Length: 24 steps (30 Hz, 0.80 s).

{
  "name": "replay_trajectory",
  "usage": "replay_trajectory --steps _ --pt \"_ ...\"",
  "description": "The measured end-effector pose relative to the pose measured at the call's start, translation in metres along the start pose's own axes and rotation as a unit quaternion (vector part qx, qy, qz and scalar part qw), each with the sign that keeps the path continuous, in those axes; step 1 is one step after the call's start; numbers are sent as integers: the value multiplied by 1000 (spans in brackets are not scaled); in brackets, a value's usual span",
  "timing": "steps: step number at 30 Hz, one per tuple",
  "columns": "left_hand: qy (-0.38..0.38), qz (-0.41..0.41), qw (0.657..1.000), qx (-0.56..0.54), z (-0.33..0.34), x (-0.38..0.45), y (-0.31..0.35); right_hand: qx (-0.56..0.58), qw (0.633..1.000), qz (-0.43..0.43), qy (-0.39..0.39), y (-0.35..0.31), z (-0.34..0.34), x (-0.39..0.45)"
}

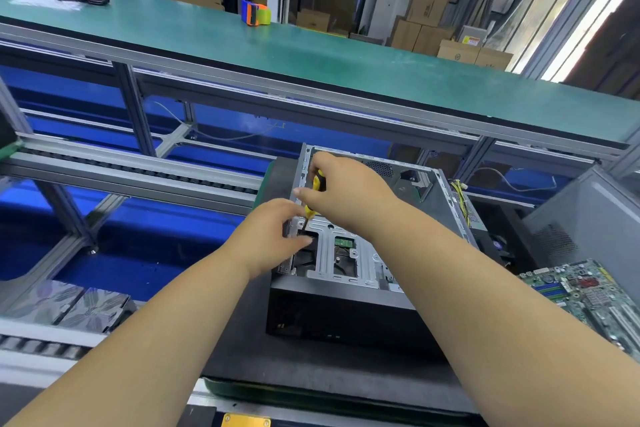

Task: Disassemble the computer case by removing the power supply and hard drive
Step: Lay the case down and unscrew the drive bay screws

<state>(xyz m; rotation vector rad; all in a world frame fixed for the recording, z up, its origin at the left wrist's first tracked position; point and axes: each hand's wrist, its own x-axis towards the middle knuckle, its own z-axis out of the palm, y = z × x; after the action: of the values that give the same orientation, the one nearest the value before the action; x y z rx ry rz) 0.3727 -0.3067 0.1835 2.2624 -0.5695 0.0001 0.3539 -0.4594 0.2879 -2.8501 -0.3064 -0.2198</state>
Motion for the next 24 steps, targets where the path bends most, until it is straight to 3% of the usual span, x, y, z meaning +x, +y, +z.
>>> replay_trajectory --steps 3,8,15,24 --pt "4 8 989 151 2 -3 -3 -8 1000 -3 2 -1 0 3" --pt "37 28 966 253 5 -3 4 47 999 14 1 -4 0 0" --pt "29 23 954 298 9 2 11 -6 1000 29 3 0 0 -2" --pt "32 51 930 362 8 3 20 66 997 30 1 0 -1 -4"
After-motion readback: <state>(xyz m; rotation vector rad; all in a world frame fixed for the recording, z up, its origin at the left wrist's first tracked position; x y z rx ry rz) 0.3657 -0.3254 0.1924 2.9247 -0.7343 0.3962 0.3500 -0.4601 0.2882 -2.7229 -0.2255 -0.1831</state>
